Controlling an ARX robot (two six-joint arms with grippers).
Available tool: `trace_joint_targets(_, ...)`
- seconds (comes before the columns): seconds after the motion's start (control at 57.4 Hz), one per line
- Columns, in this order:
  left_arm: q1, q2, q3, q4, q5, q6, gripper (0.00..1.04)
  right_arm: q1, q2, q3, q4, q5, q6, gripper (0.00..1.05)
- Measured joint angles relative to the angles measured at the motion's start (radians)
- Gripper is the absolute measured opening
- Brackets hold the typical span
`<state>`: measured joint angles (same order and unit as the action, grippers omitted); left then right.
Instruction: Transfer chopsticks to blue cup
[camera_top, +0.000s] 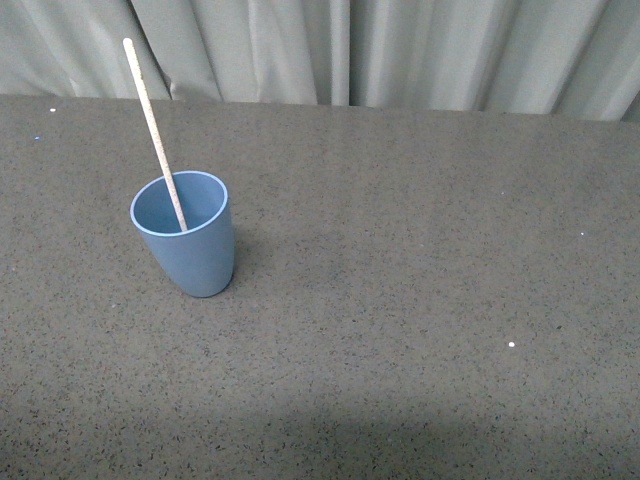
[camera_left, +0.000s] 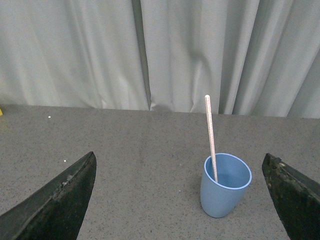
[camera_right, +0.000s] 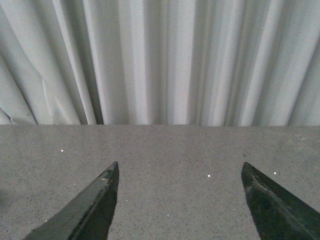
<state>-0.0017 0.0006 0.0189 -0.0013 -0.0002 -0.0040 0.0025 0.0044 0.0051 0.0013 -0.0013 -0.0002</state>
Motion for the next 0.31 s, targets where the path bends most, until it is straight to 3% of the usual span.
trace_joint_targets(0.139,0.0,0.0,0.0,0.0,0.0,0.0,0.98,0.0,0.0,0.0,0.0,0.0,0.001,0.97)
trace_joint_targets(0.313,0.0,0.0,0.0,0.0,0.0,0.0,0.98,0.0,0.0,0.0,0.0,0.0,0.0,0.95)
